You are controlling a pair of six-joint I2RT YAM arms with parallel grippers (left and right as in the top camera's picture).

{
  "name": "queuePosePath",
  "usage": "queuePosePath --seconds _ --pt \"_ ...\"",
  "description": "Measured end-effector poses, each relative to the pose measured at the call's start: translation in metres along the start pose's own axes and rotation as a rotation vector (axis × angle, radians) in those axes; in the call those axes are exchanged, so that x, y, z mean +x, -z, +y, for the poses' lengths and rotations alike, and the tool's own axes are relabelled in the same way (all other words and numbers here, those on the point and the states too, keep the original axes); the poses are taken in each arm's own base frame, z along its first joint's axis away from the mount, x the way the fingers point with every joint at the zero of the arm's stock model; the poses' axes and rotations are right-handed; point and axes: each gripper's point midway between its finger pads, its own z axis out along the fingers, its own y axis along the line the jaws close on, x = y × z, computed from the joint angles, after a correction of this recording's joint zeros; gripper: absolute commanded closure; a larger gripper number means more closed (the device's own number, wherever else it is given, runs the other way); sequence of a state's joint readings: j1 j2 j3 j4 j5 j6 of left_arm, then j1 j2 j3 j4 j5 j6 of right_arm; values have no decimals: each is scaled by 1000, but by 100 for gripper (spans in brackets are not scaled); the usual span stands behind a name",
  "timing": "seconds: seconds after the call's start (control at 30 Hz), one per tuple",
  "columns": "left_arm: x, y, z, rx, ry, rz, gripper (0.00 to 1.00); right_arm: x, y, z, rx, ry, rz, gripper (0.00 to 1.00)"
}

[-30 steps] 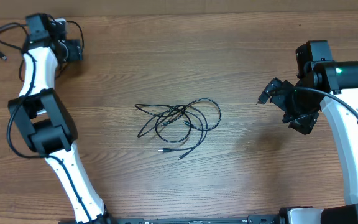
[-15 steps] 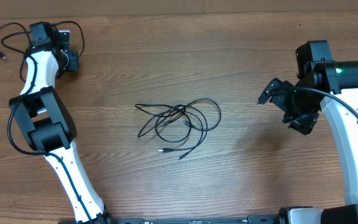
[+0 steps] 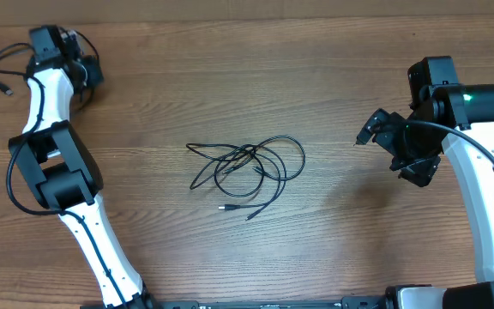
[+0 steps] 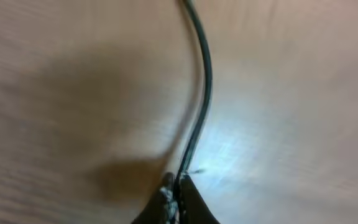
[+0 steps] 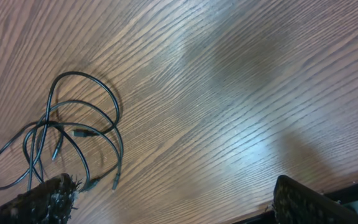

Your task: Untangle cables

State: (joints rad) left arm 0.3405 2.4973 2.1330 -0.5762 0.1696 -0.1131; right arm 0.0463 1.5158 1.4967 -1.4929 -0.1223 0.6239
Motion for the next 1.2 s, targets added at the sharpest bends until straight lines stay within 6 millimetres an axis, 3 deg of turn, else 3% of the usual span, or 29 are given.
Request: queuePosePath --seconds 0.17,0.2,0.23,0.3,0.33,0.43,0.5,0.53,0.57,0.73,0.9,0.97,1.13,1.2 --pt "-59 31 -17 56 102 -144 96 0 0 0 1 12 0 0" --pt "-69 38 -20 70 116 -167 90 0 0 0 0 16 -1 0" --pt "-77 44 -23 87 126 -184 78 0 0 0 1 18 0 0" --pt "-85 55 -26 112 139 -191 73 -1 0 0 -1 22 -2 0" --pt "-85 58 -27 113 140 -184 68 -1 0 1 -3 23 -4 0" --pt "-74 62 -18 71 142 -129 38 -2 0 2 -6 23 -7 0" --pt "-56 60 1 -19 112 -64 23 -2 0 2 -6 25 -8 0" --pt "-47 59 11 -70 91 -32 5 -2 0 2 -7 28 -9 0" --pt "-36 59 26 -138 59 7 0 -3 0 2 -8 32 -10 0" --pt "4 62 85 -370 -9 151 0 -8 0 6 -21 50 -33 0" --pt "33 69 131 -456 155 216 0 -9 0 6 -21 55 -38 0" --pt "38 68 141 -430 233 214 5 -9 0 6 -19 55 -36 0" --pt "51 59 153 -334 367 220 6 -9 0 6 -21 66 -38 0" --pt "60 53 153 -318 392 232 13 -9 0 6 -20 70 -38 0"
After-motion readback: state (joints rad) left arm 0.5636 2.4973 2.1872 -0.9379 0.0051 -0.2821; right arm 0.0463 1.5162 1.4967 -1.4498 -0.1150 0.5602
